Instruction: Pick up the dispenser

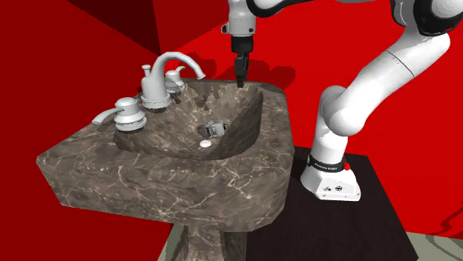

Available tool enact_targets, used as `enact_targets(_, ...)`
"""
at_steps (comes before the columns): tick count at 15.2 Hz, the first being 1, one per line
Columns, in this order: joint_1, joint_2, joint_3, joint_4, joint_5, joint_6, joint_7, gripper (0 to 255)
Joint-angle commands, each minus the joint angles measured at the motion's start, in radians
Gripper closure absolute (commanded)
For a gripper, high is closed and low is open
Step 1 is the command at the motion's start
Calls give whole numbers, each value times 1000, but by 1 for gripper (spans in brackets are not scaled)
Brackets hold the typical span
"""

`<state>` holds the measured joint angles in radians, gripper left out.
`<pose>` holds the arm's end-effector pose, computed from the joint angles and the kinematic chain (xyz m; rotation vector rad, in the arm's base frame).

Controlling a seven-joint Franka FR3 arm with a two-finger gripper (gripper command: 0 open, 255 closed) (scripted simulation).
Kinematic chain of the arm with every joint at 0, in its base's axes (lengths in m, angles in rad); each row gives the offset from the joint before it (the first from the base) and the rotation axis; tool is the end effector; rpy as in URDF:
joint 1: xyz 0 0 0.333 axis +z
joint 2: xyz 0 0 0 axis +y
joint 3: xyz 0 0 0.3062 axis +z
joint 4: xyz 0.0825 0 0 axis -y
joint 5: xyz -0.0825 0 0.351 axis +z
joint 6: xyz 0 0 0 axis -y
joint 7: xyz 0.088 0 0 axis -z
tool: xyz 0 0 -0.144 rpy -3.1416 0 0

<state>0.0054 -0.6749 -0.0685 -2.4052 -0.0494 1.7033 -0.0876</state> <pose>0.3160 -0.0290 0.5024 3.1362 0.0742 -0.0444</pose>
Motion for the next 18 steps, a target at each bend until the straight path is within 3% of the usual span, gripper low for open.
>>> enact_targets(1,5,55,-1,-17,2,69,-1,0)
enact_targets(12,38,414,7,-18,28,402,0,0)
enact_targets(18,40,457,4,-62,29,490,-1,0)
